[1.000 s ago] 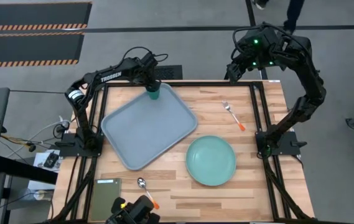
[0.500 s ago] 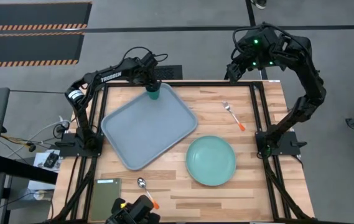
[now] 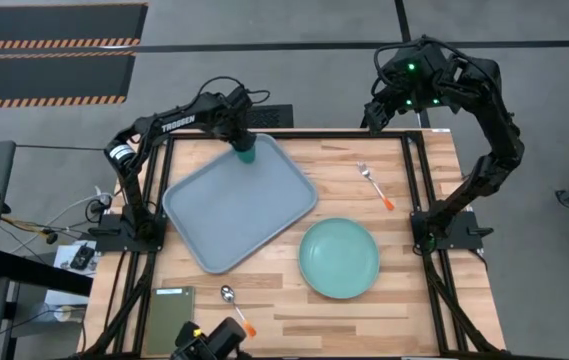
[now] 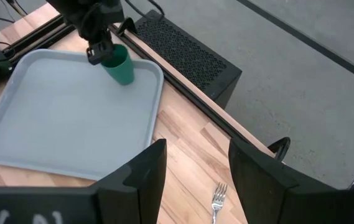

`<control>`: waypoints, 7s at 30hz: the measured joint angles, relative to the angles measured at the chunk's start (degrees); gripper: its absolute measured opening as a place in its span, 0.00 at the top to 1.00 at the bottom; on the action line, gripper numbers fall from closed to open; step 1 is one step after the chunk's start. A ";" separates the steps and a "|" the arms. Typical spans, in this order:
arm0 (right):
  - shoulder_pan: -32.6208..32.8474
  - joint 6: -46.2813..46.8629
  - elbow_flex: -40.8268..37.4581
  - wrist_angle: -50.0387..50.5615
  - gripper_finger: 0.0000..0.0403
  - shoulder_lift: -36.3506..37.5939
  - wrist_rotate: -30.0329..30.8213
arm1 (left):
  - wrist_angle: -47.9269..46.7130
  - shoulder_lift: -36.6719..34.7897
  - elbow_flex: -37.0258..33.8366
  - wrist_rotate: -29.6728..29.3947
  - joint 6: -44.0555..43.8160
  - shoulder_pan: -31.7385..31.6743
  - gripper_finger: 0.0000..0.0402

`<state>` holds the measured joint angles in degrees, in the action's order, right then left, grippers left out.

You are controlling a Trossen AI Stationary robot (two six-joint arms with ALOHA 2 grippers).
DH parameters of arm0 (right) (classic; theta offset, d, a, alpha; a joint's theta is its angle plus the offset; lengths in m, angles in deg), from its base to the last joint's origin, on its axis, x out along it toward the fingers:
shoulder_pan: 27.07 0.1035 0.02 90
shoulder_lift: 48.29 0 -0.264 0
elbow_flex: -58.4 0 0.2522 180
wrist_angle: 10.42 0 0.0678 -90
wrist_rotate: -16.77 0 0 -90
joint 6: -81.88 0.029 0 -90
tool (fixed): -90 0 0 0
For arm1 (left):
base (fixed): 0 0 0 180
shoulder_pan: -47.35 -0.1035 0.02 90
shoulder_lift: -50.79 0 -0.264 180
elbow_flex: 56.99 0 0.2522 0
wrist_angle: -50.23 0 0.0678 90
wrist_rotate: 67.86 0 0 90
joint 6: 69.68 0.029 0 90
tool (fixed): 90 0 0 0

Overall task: Pick and place plate/cup/fork/spoon on tray
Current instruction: Put the teal cup on the gray tray, then put the light gray plate on the gray tray at the bottom of the teal cup

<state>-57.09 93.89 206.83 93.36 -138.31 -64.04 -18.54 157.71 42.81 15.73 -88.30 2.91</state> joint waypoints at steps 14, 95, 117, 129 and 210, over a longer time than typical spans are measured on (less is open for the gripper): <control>0.01 -0.50 0.00 0.00 0.51 0.00 0.00 | -17.01 -14.90 -0.39 -0.97 -1.77 10.60 1.00; 0.00 -0.46 0.00 -0.04 0.51 0.02 -0.11 | -5.63 -42.06 -39.56 -5.67 -11.53 -1.34 1.00; 0.02 -0.42 0.00 -0.04 0.51 0.02 -0.11 | -6.99 -42.06 -39.60 -7.69 -12.26 -1.36 0.66; 0.02 -0.43 0.00 -0.04 0.51 0.02 -0.13 | -7.43 -42.10 -34.55 -1.93 -15.08 -1.34 0.42; 33.79 56.52 -104.48 -43.15 0.51 34.45 -7.28 | 3.05 -61.56 -26.93 4.48 -27.55 9.13 0.41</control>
<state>-23.30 150.41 102.35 50.21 -103.86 -71.31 -15.49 96.15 15.88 20.21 -115.85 12.04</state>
